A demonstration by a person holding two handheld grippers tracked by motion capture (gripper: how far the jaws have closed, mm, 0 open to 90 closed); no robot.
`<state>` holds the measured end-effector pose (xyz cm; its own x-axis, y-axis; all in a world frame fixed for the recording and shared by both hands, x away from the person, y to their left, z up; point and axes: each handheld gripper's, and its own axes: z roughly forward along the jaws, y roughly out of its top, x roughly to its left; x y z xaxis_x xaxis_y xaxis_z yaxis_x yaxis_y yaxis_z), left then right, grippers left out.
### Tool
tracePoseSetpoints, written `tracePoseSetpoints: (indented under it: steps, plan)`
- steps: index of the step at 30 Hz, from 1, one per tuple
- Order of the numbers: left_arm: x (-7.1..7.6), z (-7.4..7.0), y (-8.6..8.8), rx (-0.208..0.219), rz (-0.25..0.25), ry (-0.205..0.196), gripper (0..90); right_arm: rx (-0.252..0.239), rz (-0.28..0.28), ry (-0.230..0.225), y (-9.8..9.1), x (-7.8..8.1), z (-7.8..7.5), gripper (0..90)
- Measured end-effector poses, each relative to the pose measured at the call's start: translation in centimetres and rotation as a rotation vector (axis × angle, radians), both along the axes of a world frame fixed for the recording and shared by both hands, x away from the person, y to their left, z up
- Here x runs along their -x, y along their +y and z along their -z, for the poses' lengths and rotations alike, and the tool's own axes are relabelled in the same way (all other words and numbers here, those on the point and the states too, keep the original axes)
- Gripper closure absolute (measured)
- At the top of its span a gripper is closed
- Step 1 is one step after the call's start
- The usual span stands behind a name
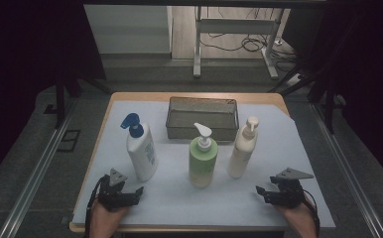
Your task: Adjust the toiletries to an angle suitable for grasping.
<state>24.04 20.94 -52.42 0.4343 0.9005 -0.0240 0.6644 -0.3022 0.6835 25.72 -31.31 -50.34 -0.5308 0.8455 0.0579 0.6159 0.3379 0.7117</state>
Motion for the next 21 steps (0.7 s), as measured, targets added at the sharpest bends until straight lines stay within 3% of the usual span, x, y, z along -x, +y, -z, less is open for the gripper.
tracePoseSetpoints:
  steps: [6, 11, 14, 17, 21]
  plan:
    - [0.0, 0.0, 0.0, 0.0, 0.0, 0.0, 12.1, -0.036, -0.029, -0.019, 0.9, 0.0, -0.7, 42.8]
    - [0.0, 0.0, 0.0, 0.0, 0.0, -0.001, 12.1, 0.003, -0.067, -0.013, 1.5, -0.1, -0.7, 56.7]
    - [0.0, 0.0, 0.0, 0.0, 0.0, -0.001, 12.2, -0.045, -0.082, -0.008, 1.4, -0.1, -0.9, 68.6]
    - [0.0, 0.0, 0.0, 0.0, 0.0, -0.001, 12.1, -0.074, -0.096, -0.032, 1.6, 0.0, -1.3, 77.6]
    - [0.0, 0.0, 0.0, 0.0, 0.0, -0.001, 12.1, -0.102, -0.105, -0.039, 2.2, -0.1, -1.5, 83.0]
